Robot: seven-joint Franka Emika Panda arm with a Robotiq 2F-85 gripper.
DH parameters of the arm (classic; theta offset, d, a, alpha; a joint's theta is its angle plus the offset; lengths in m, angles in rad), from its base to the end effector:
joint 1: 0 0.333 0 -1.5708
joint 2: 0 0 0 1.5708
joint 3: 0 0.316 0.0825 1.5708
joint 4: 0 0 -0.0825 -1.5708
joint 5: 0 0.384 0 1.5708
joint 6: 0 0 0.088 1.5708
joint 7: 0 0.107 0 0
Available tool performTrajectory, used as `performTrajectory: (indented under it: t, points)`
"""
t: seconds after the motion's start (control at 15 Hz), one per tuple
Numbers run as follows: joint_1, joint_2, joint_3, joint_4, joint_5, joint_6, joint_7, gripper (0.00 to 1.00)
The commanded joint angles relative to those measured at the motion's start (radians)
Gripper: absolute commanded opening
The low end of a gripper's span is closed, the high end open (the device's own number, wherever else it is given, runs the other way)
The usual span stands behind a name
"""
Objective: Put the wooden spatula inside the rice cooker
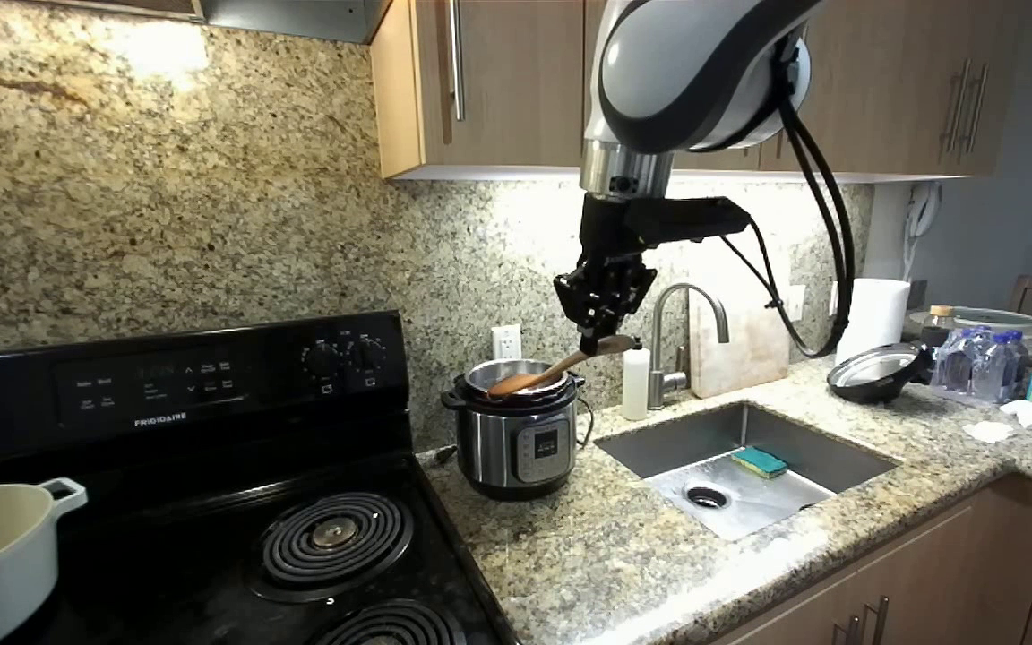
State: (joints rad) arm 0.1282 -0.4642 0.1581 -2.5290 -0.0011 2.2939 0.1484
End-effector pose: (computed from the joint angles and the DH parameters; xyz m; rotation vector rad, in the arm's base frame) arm 0.4026 0.1204 0.4564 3.0907 0.2012 0.3639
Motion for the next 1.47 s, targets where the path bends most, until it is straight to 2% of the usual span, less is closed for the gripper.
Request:
performTrajectory:
  t: [0.0, 0.4, 0.73, 1.13, 1.4]
  points:
    - [-0.049, 0.003, 0.036, -0.006, -0.064, 0.06, 0.086, 0.11]
    - [-0.135, 0.078, 0.083, 0.02, -0.168, 0.158, 0.248, 0.1]
    - [-0.183, 0.223, 0.122, 0.072, -0.264, 0.218, 0.394, 0.1]
    - [-0.146, 0.391, 0.09, 0.192, -0.344, 0.201, 0.484, 0.1]
    - [-0.109, 0.448, 0.045, 0.24, -0.355, 0.21, 0.47, 0.1]
